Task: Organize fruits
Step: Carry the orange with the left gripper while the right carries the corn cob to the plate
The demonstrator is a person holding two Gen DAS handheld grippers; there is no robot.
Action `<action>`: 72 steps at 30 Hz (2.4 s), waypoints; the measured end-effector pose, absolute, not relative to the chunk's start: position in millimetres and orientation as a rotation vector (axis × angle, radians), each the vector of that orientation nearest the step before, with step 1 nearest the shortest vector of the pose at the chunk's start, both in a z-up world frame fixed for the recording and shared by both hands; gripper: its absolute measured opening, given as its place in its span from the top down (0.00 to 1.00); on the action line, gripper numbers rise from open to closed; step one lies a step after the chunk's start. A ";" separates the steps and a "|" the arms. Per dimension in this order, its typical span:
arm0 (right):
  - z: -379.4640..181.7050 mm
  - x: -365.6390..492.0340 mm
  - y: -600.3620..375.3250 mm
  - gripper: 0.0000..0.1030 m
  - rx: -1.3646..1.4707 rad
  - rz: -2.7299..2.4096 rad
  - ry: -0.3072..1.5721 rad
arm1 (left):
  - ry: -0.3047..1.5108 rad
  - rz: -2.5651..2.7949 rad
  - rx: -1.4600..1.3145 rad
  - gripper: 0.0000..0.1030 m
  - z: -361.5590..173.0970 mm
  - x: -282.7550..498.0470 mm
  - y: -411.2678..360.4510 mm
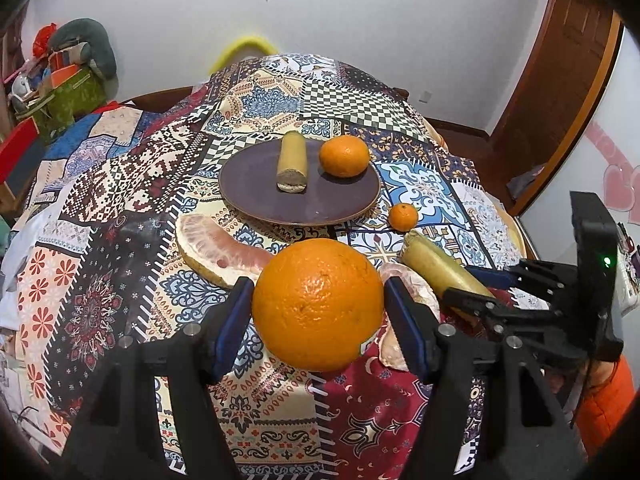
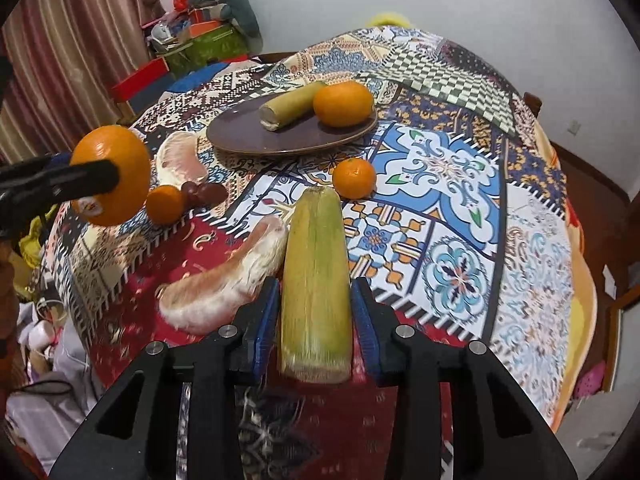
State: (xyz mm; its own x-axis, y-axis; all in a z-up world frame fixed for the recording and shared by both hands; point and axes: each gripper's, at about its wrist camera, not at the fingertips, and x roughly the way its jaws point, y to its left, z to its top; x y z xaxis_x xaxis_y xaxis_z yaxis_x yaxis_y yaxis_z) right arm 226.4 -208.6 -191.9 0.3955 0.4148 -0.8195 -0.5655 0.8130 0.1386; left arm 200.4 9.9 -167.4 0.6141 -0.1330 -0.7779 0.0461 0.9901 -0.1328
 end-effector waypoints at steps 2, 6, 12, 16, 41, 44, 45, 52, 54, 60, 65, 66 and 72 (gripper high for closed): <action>-193.7 229.0 -205.6 0.66 -0.174 0.628 0.989 | 0.907 -0.099 -0.107 0.36 -168.7 200.8 12.0; -200.1 230.4 -202.2 0.67 -0.181 0.625 1.001 | 0.914 -0.093 -0.119 0.36 -170.8 203.2 14.8; -198.9 229.3 -206.4 0.67 -0.149 0.621 0.991 | 0.911 -0.093 -0.121 0.36 -170.4 204.1 15.6; -190.7 227.8 -209.3 0.67 -0.148 0.606 0.968 | 0.896 -0.093 -0.120 0.36 -165.6 204.9 16.8; -122.8 273.6 -187.6 0.67 -0.100 0.620 0.762 | 0.811 -0.040 -0.131 0.36 -141.2 256.1 53.8; -120.4 284.1 -181.7 0.67 -0.095 0.622 0.755 | 0.808 -0.033 -0.128 0.36 -140.7 267.3 58.3; -120.1 287.6 -179.9 0.67 -0.093 0.625 0.754 | 0.807 -0.031 -0.127 0.36 -140.7 270.5 59.5; -120.1 313.5 -160.6 0.67 -0.104 0.627 0.752 | 0.802 -0.022 -0.130 0.36 -144.1 296.2 68.8; -121.2 319.5 -157.0 0.67 -0.110 0.628 0.750 | 0.803 -0.018 -0.129 0.36 -146.7 303.5 71.8; -128.1 334.0 -141.5 0.67 -0.136 0.644 0.759 | 0.815 -0.010 -0.141 0.36 -157.9 324.4 81.4; -139.1 346.9 -124.1 0.67 -0.168 0.660 0.788 | 0.830 -0.006 -0.134 0.36 -166.7 338.2 86.1; -141.5 349.3 -121.2 0.67 -0.172 0.665 0.796 | 0.832 -0.004 -0.133 0.36 -168.4 340.7 87.3; -160.9 364.5 -103.3 0.67 -0.208 0.680 0.863 | 0.859 0.003 -0.147 0.36 -180.7 353.0 97.8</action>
